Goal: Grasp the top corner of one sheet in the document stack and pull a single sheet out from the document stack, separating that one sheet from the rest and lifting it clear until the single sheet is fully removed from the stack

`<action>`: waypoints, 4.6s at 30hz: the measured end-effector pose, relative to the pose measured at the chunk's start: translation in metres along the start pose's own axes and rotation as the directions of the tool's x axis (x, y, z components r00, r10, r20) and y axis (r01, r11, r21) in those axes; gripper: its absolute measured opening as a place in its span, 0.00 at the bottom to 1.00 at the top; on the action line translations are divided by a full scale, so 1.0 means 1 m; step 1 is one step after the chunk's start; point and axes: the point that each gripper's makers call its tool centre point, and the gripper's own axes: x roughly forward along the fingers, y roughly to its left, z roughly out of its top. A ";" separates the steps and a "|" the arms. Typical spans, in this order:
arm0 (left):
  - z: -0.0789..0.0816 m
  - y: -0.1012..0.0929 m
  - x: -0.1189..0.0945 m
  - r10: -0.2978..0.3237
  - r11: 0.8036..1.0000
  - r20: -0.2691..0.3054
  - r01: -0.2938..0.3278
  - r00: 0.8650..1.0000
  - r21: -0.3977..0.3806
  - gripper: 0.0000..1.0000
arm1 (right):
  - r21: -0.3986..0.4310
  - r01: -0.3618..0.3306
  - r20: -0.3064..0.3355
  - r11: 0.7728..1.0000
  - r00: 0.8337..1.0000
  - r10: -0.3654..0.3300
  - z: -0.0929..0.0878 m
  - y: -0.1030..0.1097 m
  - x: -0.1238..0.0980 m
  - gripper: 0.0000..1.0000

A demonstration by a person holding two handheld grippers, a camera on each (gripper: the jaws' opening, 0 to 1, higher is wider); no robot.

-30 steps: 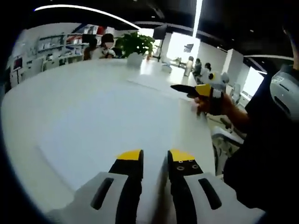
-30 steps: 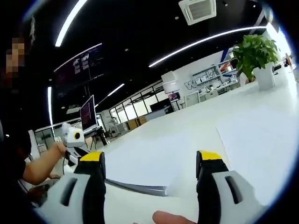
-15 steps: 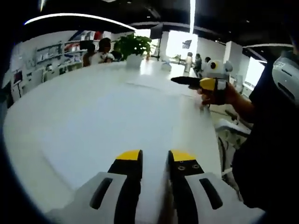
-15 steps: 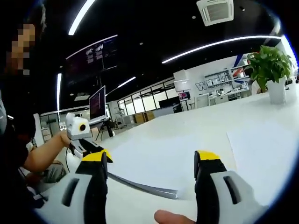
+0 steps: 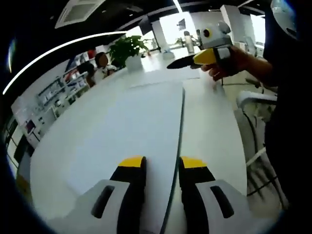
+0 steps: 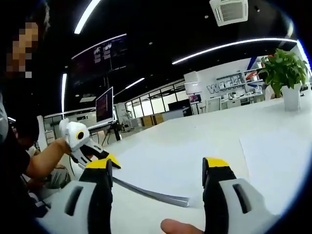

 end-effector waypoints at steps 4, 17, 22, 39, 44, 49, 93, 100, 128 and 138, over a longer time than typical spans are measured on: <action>0.001 0.003 -0.001 -0.062 0.995 0.028 0.064 0.998 -0.076 0.26 | -0.005 0.004 0.008 1.000 1.000 -0.004 0.005 0.000 -0.002 0.74; 0.003 0.011 -0.005 -0.165 0.931 0.172 0.211 0.971 -0.297 0.24 | -0.142 -0.009 -0.020 0.990 1.000 0.006 0.001 0.011 0.002 0.74; 0.003 0.009 -0.004 -0.164 0.932 0.174 0.210 0.971 -0.295 0.24 | -0.334 -0.014 -0.032 0.943 0.999 0.004 -0.002 0.021 0.010 0.73; 0.004 0.007 -0.005 -0.159 0.931 0.187 0.210 0.969 -0.297 0.24 | -0.875 0.000 -0.086 0.485 0.984 -0.154 -0.016 0.026 0.036 0.69; 0.004 0.007 -0.005 -0.157 0.935 0.187 0.207 0.970 -0.288 0.24 | -0.918 -0.027 -0.099 0.395 0.982 -0.161 -0.020 0.028 0.042 0.68; 0.003 0.008 -0.005 -0.149 0.942 0.181 0.195 0.972 -0.272 0.24 | -0.952 -0.049 -0.104 0.301 0.980 -0.170 -0.021 0.033 0.050 0.65; 0.004 -0.001 -0.001 -0.050 0.980 0.158 0.079 0.986 -0.180 0.27 | -0.994 -0.101 -0.108 0.040 0.964 -0.245 -0.060 0.029 0.072 0.02; 0.004 -0.001 0.000 0.027 0.982 0.161 0.004 0.987 -0.187 0.28 | -0.995 -0.089 -0.098 0.048 0.964 -0.247 -0.060 0.030 0.073 0.02; 0.003 0.032 -0.119 0.629 0.765 0.385 -0.451 0.676 -0.459 0.46 | -0.997 -0.063 -0.071 0.044 0.970 -0.232 -0.060 0.032 0.076 0.02; -0.006 0.026 -0.127 0.647 0.760 0.384 -0.517 0.659 -0.394 0.52 | -0.995 -0.097 -0.085 -0.031 0.960 -0.268 -0.061 0.032 0.077 0.01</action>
